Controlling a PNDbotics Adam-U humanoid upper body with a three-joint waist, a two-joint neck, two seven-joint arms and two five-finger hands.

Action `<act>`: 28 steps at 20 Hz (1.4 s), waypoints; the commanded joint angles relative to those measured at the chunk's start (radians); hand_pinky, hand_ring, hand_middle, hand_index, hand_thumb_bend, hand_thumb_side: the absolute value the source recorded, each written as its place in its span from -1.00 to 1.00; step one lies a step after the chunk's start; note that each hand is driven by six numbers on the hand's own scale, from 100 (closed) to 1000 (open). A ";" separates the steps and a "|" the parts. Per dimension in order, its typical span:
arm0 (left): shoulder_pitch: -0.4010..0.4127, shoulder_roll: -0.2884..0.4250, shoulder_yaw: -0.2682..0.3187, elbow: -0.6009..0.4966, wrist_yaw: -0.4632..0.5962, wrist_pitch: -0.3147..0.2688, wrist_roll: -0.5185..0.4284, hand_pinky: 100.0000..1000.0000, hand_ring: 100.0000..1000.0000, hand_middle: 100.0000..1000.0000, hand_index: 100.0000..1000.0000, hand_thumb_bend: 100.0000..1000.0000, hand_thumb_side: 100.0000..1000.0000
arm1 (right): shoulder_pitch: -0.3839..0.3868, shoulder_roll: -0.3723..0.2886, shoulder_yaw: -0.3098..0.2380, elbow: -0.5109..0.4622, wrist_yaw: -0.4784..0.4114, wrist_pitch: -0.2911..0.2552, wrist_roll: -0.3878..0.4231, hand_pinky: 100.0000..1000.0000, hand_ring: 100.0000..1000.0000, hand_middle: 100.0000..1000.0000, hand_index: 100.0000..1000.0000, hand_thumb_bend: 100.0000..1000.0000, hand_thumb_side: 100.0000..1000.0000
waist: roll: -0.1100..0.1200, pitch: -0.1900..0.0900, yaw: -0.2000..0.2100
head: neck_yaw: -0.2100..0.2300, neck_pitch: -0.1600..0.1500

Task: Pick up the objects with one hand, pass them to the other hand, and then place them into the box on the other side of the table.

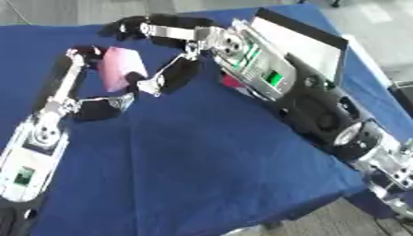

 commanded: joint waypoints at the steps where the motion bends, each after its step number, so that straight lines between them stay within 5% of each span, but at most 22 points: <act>1: -0.016 -0.010 -0.003 -0.020 0.010 -0.012 -0.002 0.36 0.46 -0.03 0.06 -0.84 -0.82 | -0.012 -0.021 -0.010 0.002 0.011 -0.003 0.002 1.00 0.99 1.00 1.00 -1.00 -0.83 | -0.010 0.002 -0.003 | -0.004 0.006; 25: -0.016 -0.013 -0.009 -0.019 0.060 -0.078 -0.014 0.37 0.46 -0.03 0.08 -0.84 -0.80 | -0.009 -0.015 -0.002 0.026 0.042 -0.009 0.021 0.98 0.94 1.00 1.00 -1.00 -0.76 | -0.011 0.011 -0.010 | -0.009 0.006; 28: -0.015 -0.014 -0.008 -0.018 0.061 -0.083 -0.016 0.37 0.46 -0.03 0.09 -0.84 -0.79 | -0.009 -0.015 -0.002 0.028 0.041 0.003 0.010 0.95 0.89 0.76 0.84 -1.00 -0.68 | -0.010 0.012 -0.010 | -0.009 0.006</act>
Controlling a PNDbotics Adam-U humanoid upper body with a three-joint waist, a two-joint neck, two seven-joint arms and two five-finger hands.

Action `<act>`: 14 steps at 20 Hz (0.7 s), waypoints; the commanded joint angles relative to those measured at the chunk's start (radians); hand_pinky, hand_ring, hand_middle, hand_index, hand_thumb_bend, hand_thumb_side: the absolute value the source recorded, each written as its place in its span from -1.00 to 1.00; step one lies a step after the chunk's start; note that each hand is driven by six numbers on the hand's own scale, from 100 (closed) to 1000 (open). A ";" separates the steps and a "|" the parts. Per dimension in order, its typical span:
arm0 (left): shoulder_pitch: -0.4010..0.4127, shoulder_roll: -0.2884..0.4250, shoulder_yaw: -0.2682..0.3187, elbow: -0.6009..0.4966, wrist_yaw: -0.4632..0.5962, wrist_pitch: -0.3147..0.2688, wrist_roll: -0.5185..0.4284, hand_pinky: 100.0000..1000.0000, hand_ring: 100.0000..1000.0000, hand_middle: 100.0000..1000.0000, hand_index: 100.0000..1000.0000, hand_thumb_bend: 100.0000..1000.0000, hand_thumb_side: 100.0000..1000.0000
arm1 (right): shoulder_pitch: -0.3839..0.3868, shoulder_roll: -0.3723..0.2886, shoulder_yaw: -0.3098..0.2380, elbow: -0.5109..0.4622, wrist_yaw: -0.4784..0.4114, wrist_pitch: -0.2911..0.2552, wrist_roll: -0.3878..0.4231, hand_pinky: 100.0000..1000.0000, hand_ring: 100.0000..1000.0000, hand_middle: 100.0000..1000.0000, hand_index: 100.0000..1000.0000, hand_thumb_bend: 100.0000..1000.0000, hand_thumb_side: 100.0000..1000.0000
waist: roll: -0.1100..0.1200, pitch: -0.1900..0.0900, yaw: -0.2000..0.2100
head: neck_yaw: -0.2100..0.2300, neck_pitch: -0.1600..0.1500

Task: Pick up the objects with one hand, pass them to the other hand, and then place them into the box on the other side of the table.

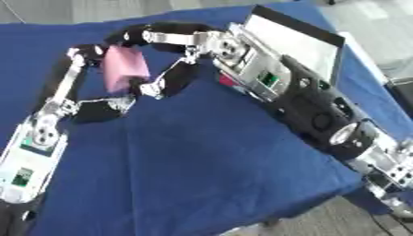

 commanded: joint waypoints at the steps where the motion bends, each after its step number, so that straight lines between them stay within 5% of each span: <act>1: -0.015 -0.014 -0.002 -0.017 0.006 -0.009 0.000 0.37 0.46 -0.03 0.09 -0.83 -0.79 | -0.013 -0.015 -0.010 -0.003 0.004 0.016 -0.017 0.94 0.86 0.69 0.77 -1.00 -0.73 | -0.010 0.003 -0.004 | -0.002 0.006; 6: -0.014 -0.016 -0.002 -0.016 0.010 -0.011 0.004 0.37 0.47 -0.03 0.11 -0.82 -0.79 | -0.013 -0.015 -0.010 -0.009 -0.012 0.051 -0.074 0.87 0.64 0.38 0.44 -1.00 -0.73 | -0.010 0.003 -0.004 | -0.004 0.006; 14: -0.013 -0.018 -0.001 -0.016 0.006 -0.006 0.015 0.36 0.47 -0.03 0.15 -0.80 -0.79 | -0.011 -0.018 -0.005 -0.023 -0.050 0.062 -0.105 0.82 0.54 0.31 0.34 -1.00 -0.86 | -0.010 0.003 -0.003 | -0.010 0.006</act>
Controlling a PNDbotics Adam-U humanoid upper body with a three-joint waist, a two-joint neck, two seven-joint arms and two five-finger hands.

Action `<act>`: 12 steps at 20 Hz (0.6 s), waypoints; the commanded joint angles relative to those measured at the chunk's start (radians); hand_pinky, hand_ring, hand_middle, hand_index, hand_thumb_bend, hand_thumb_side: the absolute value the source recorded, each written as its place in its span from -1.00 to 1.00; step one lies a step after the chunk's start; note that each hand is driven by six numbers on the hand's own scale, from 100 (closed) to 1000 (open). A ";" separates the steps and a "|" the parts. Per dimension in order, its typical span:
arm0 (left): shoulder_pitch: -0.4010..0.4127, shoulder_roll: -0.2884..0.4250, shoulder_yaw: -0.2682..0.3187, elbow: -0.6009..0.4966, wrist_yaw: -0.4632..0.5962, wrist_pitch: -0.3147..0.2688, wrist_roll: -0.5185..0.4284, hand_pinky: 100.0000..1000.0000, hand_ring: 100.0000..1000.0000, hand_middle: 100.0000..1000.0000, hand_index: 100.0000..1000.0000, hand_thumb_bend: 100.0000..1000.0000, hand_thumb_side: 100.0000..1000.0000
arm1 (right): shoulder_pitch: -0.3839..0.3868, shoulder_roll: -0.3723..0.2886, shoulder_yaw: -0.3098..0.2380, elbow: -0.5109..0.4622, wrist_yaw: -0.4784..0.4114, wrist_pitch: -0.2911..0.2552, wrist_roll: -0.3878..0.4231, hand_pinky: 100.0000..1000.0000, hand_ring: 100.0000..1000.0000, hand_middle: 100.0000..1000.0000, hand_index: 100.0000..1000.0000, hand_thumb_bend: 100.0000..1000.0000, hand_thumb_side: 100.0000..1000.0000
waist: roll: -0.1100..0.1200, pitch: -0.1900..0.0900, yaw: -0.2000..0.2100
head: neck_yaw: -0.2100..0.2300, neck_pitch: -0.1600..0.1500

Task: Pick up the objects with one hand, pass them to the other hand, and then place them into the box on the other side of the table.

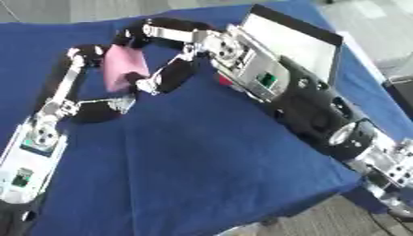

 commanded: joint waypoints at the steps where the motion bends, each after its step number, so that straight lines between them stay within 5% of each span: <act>1: -0.013 -0.015 -0.001 -0.019 0.004 -0.001 0.011 0.36 0.46 -0.04 0.15 -0.80 -0.79 | -0.011 -0.019 -0.011 -0.015 -0.007 -0.005 -0.005 0.81 0.54 0.30 0.34 -1.00 -0.88 | -0.011 0.001 0.000 | -0.006 0.006; 5: -0.012 -0.016 -0.001 -0.020 0.013 -0.005 0.021 0.36 0.46 -0.04 0.16 -0.70 -0.76 | -0.010 -0.019 -0.011 -0.014 -0.006 -0.016 0.007 0.81 0.52 0.27 0.32 -1.00 -0.98 | -0.011 0.001 0.000 | -0.008 0.006; 7: -0.012 -0.016 -0.002 -0.019 0.015 -0.007 0.024 0.36 0.47 -0.01 0.23 -0.36 -0.74 | -0.010 -0.019 -0.012 -0.014 -0.010 -0.018 0.011 0.81 0.52 0.26 0.32 -1.00 -1.00 | -0.011 0.001 0.001 | -0.008 0.006; 9: -0.013 -0.015 -0.001 -0.017 0.009 -0.006 0.025 0.39 0.52 0.09 0.47 0.25 -0.56 | -0.011 -0.020 -0.014 -0.017 -0.020 -0.016 0.015 0.81 0.52 0.25 0.31 -1.00 -1.00 | -0.011 0.000 0.001 | -0.008 0.006; 12: -0.017 -0.011 -0.002 -0.015 -0.027 0.002 0.014 0.44 0.62 0.20 0.63 0.61 -0.48 | -0.013 -0.025 -0.018 -0.027 -0.035 -0.010 0.022 0.81 0.51 0.24 0.31 -1.00 -1.00 | -0.010 -0.001 0.000 | -0.010 0.006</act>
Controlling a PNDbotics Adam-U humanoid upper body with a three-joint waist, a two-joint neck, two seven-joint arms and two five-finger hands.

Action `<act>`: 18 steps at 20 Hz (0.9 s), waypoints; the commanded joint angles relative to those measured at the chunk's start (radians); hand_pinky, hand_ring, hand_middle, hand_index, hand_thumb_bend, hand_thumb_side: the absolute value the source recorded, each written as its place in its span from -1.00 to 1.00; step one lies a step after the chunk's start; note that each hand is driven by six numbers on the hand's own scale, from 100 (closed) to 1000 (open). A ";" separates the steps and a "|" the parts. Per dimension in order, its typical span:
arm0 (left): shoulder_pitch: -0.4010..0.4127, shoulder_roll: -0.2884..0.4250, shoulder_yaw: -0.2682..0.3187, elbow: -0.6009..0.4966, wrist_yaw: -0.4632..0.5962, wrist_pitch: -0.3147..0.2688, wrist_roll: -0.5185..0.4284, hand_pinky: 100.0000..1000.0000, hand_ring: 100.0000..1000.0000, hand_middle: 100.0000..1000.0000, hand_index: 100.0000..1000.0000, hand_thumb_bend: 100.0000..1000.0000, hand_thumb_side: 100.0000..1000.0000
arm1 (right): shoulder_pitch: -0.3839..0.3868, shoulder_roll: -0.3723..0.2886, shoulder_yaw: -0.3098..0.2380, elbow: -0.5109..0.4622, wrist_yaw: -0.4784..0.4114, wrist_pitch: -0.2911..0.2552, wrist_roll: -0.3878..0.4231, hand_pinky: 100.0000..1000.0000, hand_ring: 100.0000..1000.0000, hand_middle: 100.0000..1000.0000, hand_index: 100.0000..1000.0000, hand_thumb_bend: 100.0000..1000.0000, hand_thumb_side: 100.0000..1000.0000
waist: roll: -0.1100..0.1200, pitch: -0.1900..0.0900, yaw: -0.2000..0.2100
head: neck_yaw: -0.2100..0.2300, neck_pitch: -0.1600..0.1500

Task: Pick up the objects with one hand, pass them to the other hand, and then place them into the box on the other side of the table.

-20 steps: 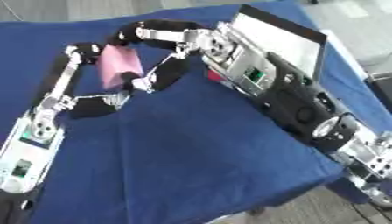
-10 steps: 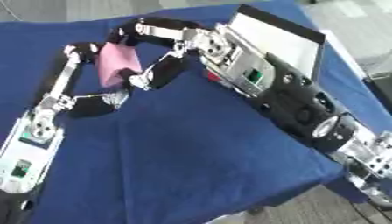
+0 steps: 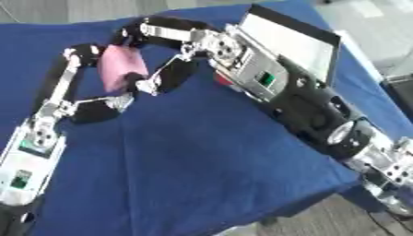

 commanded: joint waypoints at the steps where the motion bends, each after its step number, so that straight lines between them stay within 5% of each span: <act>1: -0.020 -0.007 -0.003 -0.015 -0.038 0.004 -0.015 0.46 0.65 0.24 0.64 0.71 -0.46 | -0.013 -0.025 -0.015 -0.028 -0.020 0.003 0.008 0.81 0.51 0.23 0.31 -1.00 -1.00 | -0.010 -0.001 -0.001 | -0.005 0.006; 5: -0.021 -0.009 0.000 -0.017 -0.088 -0.001 -0.048 0.49 0.69 0.24 0.65 1.00 -0.31 | -0.014 -0.030 -0.018 -0.036 -0.027 0.011 0.010 0.80 0.51 0.22 0.30 -1.00 -1.00 | -0.009 -0.002 -0.003 | -0.006 0.006; 14: -0.018 -0.009 0.007 -0.017 -0.125 0.017 -0.036 0.52 0.73 0.27 0.66 1.00 -0.11 | -0.012 -0.035 -0.026 -0.037 -0.038 0.022 -0.001 0.80 0.50 0.21 0.30 -1.00 -1.00 | -0.007 -0.004 -0.008 | -0.005 0.006; 18: -0.012 -0.009 0.024 -0.007 -0.145 0.081 0.011 0.52 0.73 0.27 0.66 1.00 -0.13 | -0.009 -0.044 -0.031 -0.045 -0.043 0.021 -0.006 0.80 0.50 0.21 0.29 -1.00 -1.00 | -0.005 -0.008 -0.011 | -0.008 0.006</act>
